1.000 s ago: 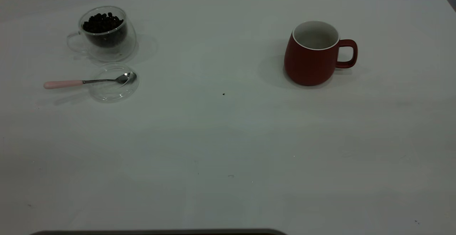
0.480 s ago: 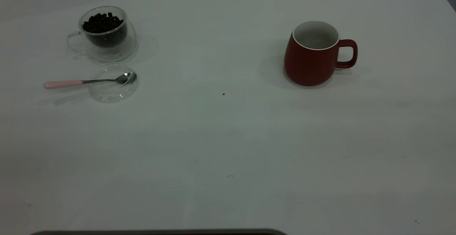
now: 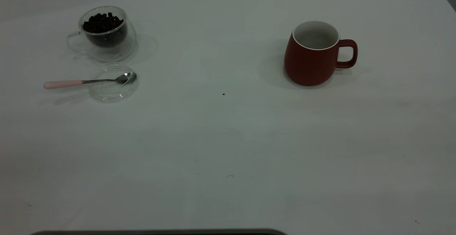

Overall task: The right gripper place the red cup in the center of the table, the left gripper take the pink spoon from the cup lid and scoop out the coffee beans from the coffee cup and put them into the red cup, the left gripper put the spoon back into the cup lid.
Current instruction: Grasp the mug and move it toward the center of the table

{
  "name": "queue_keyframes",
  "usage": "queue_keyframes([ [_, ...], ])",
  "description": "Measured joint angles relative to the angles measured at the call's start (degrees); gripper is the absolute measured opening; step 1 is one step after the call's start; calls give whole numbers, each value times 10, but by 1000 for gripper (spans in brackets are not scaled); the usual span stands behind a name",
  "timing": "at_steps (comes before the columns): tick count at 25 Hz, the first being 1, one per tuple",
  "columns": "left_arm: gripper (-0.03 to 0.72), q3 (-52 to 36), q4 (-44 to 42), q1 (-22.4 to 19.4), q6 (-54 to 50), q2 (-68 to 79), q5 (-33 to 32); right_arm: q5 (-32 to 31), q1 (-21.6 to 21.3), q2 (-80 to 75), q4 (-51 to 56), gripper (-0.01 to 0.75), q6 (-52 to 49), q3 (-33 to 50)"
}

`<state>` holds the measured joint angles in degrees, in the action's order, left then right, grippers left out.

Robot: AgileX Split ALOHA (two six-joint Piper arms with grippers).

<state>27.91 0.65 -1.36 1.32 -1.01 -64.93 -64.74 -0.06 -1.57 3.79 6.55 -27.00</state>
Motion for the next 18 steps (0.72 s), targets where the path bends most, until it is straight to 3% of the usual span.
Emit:
queue_keyframes([
  [10,546,0,0,0,0,0,0,22,0,-24,-2,591,0,-20],
  [18,546,0,0,0,0,0,0,92,0,-325,4,591,57,-108],
])
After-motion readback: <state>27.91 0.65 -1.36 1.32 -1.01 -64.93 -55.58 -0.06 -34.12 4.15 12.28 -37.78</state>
